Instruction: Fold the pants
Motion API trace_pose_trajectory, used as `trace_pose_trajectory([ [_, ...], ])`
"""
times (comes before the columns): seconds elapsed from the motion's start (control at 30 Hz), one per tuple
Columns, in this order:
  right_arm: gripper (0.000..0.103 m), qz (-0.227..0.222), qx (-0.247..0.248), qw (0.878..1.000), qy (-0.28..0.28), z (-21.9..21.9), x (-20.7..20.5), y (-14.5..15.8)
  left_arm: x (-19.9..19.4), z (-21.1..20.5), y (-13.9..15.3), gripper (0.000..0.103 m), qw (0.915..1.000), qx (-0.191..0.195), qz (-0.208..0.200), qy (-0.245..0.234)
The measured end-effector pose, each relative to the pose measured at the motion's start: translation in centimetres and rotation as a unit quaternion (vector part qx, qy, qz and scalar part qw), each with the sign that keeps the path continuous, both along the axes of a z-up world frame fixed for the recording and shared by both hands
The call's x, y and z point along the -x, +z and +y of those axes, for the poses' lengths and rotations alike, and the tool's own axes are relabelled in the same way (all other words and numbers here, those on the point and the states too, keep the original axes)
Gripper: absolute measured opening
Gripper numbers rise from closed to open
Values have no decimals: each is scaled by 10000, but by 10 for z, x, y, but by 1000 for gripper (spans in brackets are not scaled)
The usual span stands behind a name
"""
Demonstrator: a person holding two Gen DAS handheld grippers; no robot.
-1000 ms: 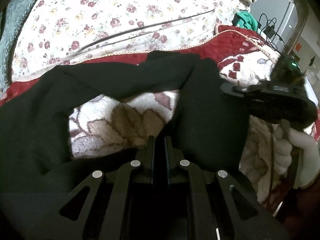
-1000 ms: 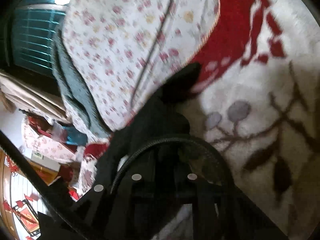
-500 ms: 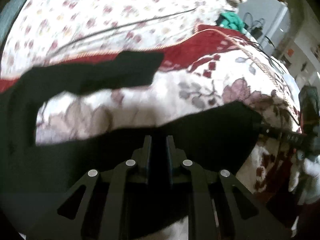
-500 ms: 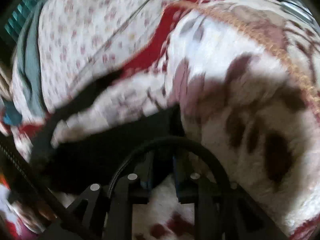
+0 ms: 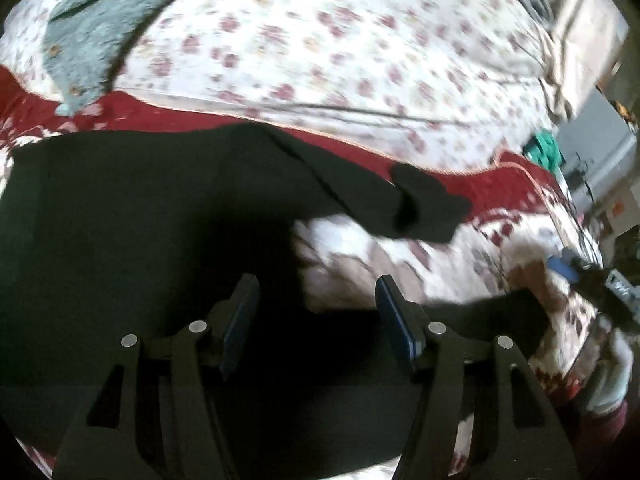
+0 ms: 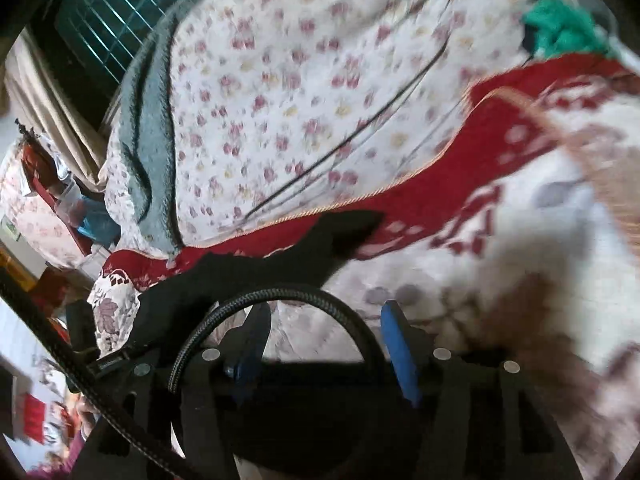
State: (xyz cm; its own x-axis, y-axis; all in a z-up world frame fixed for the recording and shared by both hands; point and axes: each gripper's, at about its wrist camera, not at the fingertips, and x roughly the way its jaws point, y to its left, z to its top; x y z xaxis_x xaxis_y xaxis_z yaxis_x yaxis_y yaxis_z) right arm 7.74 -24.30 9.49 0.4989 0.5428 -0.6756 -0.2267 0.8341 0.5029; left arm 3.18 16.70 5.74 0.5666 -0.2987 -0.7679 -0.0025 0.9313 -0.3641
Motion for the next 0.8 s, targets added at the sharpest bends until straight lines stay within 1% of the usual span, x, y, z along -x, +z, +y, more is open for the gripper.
trace_pose_trajectory([
  [0.13, 55, 494, -408, 9979, 125, 21, -38, -34, -18, 26, 1, 60, 9997, 70, 62, 234],
  [0.2, 55, 700, -565, 9959, 52, 25, -55, -46, -31, 36, -1, 60, 9993, 191, 202, 260],
  [0.3, 56, 808, -642, 9946, -105, 22, -74, -56, -51, 47, -3, 60, 9981, 429, 337, 288],
  [0.37, 57, 897, -597, 9939, -232, 19, -90, -58, -67, 54, -4, 60, 9964, 608, 405, 437],
  [0.43, 64, 873, -422, 9951, -214, 20, -106, -58, -80, 62, -8, 63, 9933, 886, 497, 545],
  [0.5, 66, 862, -85, 9962, -83, 30, -126, -57, -97, 71, -19, 63, 9864, 1342, 696, 647],
  [0.57, 66, 803, 238, 9964, 105, 42, -144, -58, -108, 78, -26, 63, 9813, 1544, 855, 766],
  [0.63, 66, 695, 477, 9960, 311, 54, -157, -57, -115, 80, -28, 63, 9806, 1523, 895, 846],
  [0.7, 66, 529, 757, 9934, 686, 72, -172, -55, -121, 83, -28, 63, 9812, 1462, 886, 894],
  [0.73, 66, 461, 928, 9901, 943, 85, -181, -54, -124, 85, -27, 63, 9808, 1466, 883, 933],
  [0.8, 66, 399, 1145, 9845, 1269, 101, -193, -58, -126, 88, -27, 64, 9800, 1497, 877, 974],
])
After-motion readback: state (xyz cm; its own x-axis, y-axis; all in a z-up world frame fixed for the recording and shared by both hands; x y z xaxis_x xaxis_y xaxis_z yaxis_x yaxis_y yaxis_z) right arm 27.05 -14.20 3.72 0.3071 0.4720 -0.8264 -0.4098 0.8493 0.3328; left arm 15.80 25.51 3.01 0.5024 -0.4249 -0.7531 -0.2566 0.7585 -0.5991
